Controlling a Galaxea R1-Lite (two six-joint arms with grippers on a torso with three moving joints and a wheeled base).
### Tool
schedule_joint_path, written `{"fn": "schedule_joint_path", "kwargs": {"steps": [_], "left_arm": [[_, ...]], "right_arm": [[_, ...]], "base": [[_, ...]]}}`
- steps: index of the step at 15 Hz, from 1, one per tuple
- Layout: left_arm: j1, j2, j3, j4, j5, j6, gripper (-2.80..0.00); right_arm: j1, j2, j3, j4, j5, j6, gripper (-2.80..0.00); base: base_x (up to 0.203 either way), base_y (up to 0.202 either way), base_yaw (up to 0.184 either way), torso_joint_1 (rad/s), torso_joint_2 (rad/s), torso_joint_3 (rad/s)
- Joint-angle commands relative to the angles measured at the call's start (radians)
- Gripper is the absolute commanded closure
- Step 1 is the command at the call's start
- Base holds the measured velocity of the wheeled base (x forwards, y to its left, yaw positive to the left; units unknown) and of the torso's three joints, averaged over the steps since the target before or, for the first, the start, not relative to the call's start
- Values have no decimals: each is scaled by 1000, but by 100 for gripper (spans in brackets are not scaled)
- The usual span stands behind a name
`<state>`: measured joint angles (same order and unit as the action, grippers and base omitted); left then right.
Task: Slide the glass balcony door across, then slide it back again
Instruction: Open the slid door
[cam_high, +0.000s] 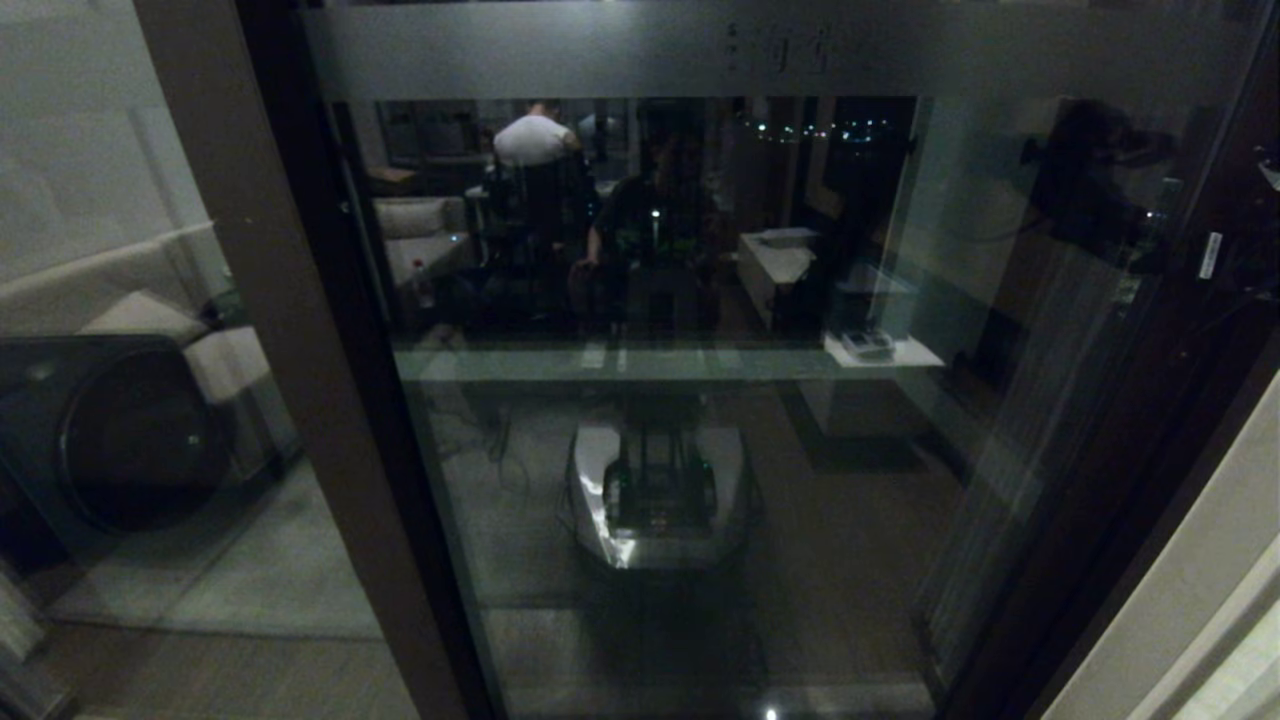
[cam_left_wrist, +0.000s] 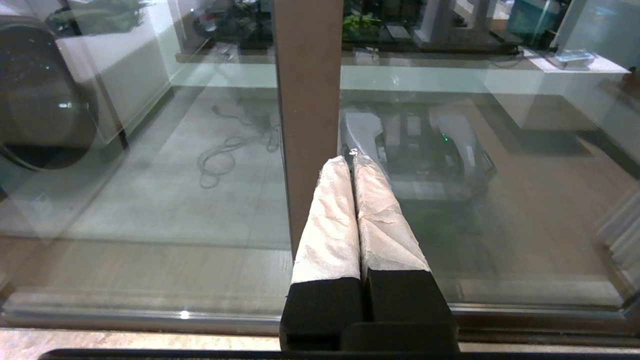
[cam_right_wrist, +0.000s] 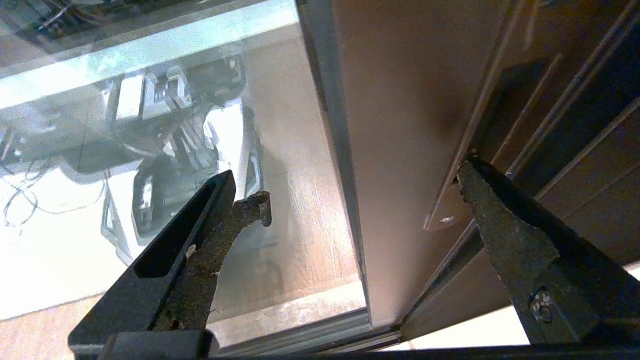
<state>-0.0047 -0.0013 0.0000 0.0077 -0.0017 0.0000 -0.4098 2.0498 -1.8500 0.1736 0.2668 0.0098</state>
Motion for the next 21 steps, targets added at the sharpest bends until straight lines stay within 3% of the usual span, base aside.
{"fn": "schedule_joint_path", "kwargs": {"steps": [1,10,14,17,21], "left_arm": [[0,0,1,0,0,0,0],[0,0,2,0,0,0,0],[0,0,1,0,0,0,0],[0,0,1,0,0,0,0],[0,0,0,0,0,0,0]], "right_arm": [[0,3,2,0,2,1,-280],[-50,-117,136,-6,9,-2,-280],[-122,-105,100,-6,129,-3,-280],[-134,-107,98,-7,157,-6,-280],[-169,-109,81,-5,253,-8,-280]], "base": [[0,0,0,0,0,0],[0,0,0,0,0,0],[0,0,0,0,0,0],[0,0,0,0,0,0],[0,0,0,0,0,0]]}}
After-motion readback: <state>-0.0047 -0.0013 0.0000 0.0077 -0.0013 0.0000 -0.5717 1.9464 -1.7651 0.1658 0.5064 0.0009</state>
